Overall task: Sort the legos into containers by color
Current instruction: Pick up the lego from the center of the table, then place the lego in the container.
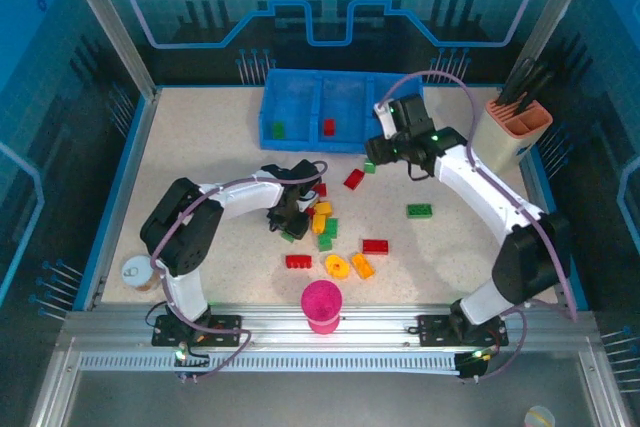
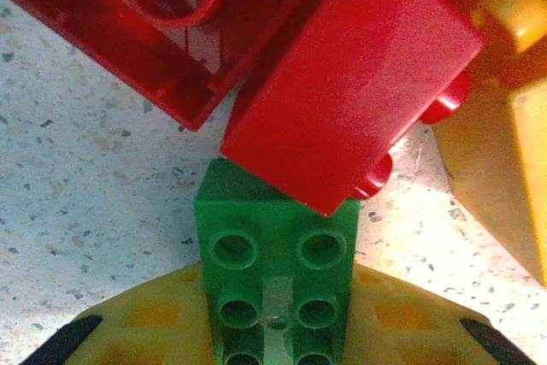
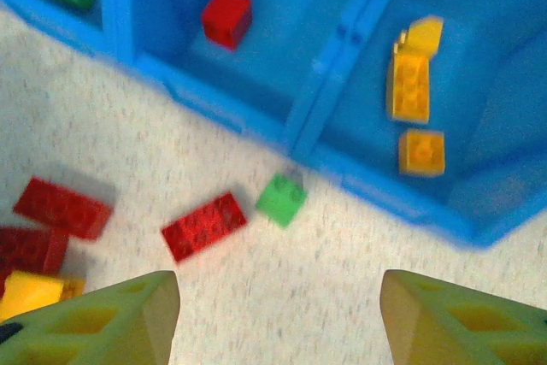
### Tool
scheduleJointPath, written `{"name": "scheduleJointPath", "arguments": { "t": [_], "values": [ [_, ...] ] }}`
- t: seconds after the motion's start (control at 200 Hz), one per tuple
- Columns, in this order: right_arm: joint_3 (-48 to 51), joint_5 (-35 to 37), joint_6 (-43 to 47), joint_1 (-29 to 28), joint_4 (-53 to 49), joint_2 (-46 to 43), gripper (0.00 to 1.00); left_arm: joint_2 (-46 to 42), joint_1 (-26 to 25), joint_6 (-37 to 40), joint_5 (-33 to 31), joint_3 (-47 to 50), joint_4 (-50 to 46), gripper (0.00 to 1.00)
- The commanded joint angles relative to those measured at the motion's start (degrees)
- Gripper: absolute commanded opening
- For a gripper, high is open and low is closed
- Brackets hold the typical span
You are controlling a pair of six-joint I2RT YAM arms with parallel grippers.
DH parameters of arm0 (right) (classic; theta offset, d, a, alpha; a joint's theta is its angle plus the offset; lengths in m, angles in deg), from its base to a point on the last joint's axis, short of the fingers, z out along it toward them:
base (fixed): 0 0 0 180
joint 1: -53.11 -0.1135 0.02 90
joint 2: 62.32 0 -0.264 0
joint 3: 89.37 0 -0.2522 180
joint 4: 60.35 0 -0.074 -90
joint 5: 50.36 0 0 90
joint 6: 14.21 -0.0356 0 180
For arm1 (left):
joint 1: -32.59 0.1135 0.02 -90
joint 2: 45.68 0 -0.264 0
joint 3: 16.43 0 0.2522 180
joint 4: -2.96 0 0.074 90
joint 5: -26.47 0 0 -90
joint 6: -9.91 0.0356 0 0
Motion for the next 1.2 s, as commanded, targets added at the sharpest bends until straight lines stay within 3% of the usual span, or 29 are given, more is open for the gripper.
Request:
{"name": "scheduleJointPath", "arguments": {
  "t": [0.0, 0.195, 0.42, 0.766, 1.196],
  "values": [
    [6.3, -1.8, -5.1, -0.5, -4.1, -3.9, 0.65, -3.4, 1.5, 0.4, -0.4, -3.0, -2.1, 0.23],
    [16.6, -2.1, -11.3, -1.0, -5.6, -11.0, 0.65, -8.5, 5.3, 3.1, -4.7, -10.6, -2.0, 0.22],
    [26.3, -0.4, -19.7, -0.9, -7.3, -18.7, 0.66, -9.3, 9.9, 5.8, -7.6, -19.4, 6.8, 0.21],
    [37.3, -1.4, -28.6, 4.0, -6.2, -27.0, 0.68, 0.3, 10.2, 4.6, -3.6, -31.3, 15.2, 0.21],
    [38.7, -5.2, -28.3, 11.2, -0.9, -24.0, 0.69, 10.1, 12.6, 7.2, -12.5, -39.2, 21.0, 0.23]
  ]
}}
